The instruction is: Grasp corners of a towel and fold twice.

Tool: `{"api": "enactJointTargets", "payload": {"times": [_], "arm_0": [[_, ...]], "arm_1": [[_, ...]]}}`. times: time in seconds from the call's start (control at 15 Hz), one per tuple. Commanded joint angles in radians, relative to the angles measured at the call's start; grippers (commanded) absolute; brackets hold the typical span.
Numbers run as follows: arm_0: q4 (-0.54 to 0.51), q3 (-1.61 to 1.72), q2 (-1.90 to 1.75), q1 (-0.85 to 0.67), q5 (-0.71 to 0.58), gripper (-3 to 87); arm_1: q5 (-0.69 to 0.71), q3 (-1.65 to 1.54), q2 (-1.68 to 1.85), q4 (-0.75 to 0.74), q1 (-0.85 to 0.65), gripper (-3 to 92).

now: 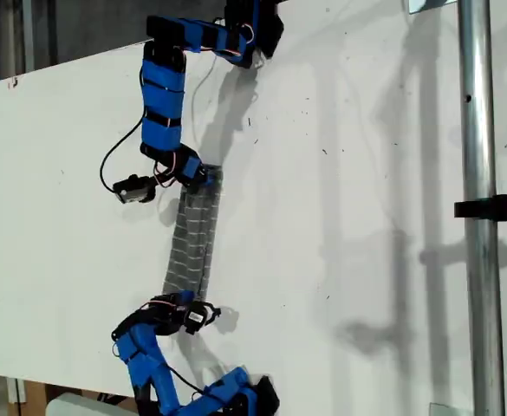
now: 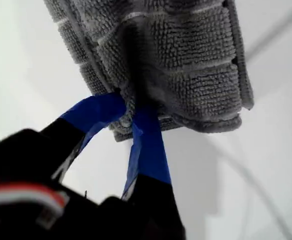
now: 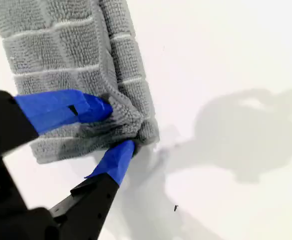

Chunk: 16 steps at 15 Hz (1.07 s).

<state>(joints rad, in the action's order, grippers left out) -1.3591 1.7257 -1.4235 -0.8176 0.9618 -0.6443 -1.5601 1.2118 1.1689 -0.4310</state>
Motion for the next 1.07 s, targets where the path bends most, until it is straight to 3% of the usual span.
{"api": "enactJointTargets", "payload": {"times": [0.0, 0.07, 0.33, 0.53, 0.67, 0.73, 0.8, 1.0], "arm_0": [[-0.221, -0.166, -0.092, 0.069, 0.04, 22.6], [-0.322, -0.236, -0.156, 0.089, 0.046, 24.2], [-0.311, 0.029, -0.71, 0.141, 0.089, 22.9], [-0.163, 0.454, -1.183, 0.321, 0.189, 21.4], [-0.023, 0.758, -1.516, 0.512, 0.308, 7.6], [0.044, 0.907, -1.671, 0.591, 0.356, -0.2], [0.06, 1.026, -1.799, 0.635, 0.413, -2.4], [0.071, 1.197, -1.993, 0.672, 0.443, -2.6]], "arm_1": [[-0.029, 0.091, 0.127, 0.166, -0.006, 30.2], [-0.037, 0.084, 0.236, 0.202, -0.005, 30.3], [-0.199, -0.155, 0.62, 0.373, -0.06, 36.2], [-0.522, -0.609, 1.068, 0.4, -0.041, 43.2], [-0.77, -0.758, 1.203, 0.405, 0.115, 45.1], [-0.816, -0.788, 1.209, 0.364, 0.133, 45.4], [-0.824, -0.821, 1.195, 0.307, 0.117, 45.8], [-0.693, -0.816, 0.919, -0.023, -0.009, 45.9]]}}
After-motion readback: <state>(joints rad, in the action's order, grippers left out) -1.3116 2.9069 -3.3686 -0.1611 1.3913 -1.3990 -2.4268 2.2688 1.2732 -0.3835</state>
